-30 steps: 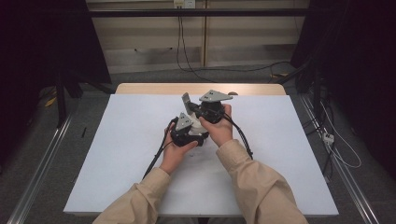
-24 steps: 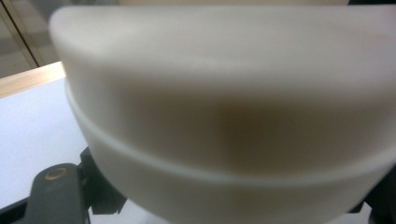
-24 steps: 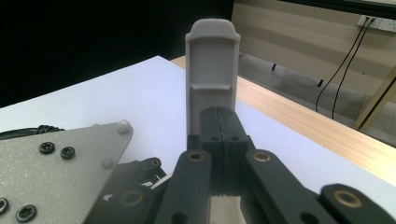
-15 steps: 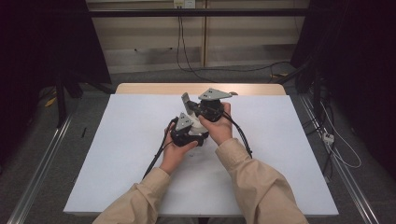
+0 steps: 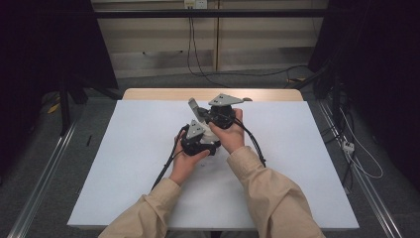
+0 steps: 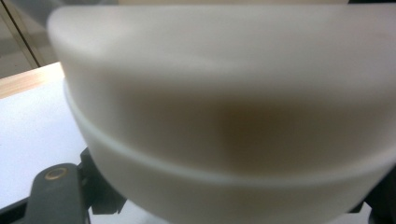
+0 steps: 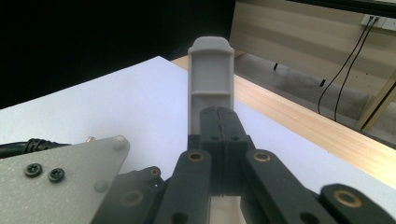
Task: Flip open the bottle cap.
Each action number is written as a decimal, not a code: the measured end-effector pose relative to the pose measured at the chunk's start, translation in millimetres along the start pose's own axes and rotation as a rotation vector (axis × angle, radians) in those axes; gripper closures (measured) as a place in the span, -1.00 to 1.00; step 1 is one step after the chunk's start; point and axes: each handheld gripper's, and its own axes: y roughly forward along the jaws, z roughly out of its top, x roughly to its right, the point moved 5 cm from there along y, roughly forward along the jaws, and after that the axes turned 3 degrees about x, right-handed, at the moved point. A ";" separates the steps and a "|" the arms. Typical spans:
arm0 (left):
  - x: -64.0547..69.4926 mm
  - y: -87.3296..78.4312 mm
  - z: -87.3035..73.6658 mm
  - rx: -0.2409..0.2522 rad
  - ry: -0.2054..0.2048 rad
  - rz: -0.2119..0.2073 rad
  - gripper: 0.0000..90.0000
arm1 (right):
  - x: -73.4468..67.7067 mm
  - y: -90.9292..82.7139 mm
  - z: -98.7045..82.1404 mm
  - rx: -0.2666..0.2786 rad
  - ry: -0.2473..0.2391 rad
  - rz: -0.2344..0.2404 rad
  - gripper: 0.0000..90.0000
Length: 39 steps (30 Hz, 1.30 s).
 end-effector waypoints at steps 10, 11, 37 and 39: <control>0.6 0.2 -0.1 0.002 -0.001 0.013 -0.58 | -1.0 5.8 -1.5 -0.023 0.006 0.014 1.00; 0.6 0.3 -0.1 0.002 -0.001 0.013 -0.58 | -0.9 6.4 -1.8 -0.026 0.009 0.016 1.00; 2.4 -15.2 8.4 -0.029 0.023 -0.026 -0.80 | -1.4 -5.1 -6.4 -0.017 0.018 0.024 0.24; 3.6 -20.4 8.7 -0.059 0.032 -0.031 -0.81 | -1.0 -12.1 -6.5 -0.009 0.024 0.024 0.14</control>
